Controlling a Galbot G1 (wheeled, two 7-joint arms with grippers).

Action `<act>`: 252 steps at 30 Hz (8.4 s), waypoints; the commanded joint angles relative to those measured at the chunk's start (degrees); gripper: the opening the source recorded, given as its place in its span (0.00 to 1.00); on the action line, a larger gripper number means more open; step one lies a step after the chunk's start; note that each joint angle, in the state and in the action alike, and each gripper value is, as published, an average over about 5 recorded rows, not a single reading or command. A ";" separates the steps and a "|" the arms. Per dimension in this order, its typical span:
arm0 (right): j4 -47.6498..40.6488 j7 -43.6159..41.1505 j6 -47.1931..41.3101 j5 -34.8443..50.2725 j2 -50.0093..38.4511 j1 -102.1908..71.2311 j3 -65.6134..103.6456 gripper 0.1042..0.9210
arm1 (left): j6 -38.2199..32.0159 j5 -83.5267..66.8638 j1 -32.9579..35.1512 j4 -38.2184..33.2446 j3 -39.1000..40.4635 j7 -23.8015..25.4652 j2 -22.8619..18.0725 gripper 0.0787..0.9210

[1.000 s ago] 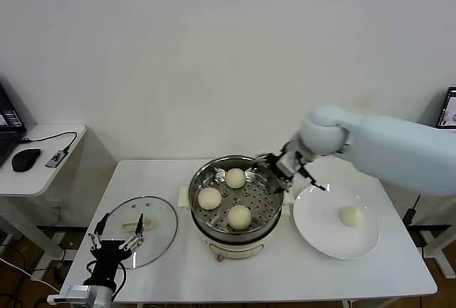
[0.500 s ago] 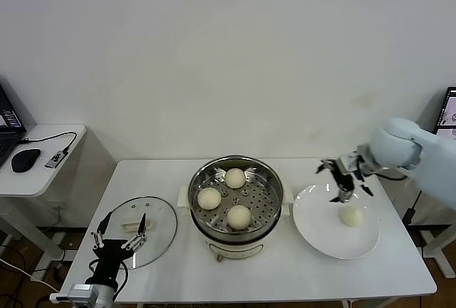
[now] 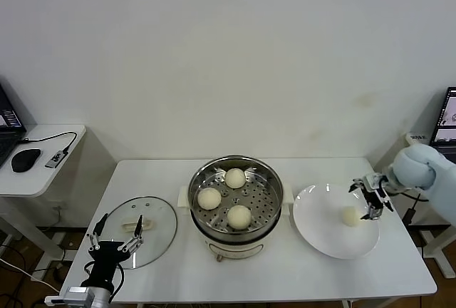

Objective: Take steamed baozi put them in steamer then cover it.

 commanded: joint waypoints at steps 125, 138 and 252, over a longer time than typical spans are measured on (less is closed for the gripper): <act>33.32 51.41 -10.79 45.45 -2.83 -6.08 8.25 0.88 | -0.01 0.38 -3.59 4.12 1.41 0.27 -1.07 0.88; 31.46 52.71 11.01 24.55 18.69 -63.02 65.39 0.88 | 0.15 2.65 -3.28 4.81 1.87 -0.05 -2.49 0.88; 36.23 59.63 8.63 14.46 55.50 -84.24 98.57 0.88 | 0.82 88.82 -30.89 46.24 6.79 -2.45 1.40 0.36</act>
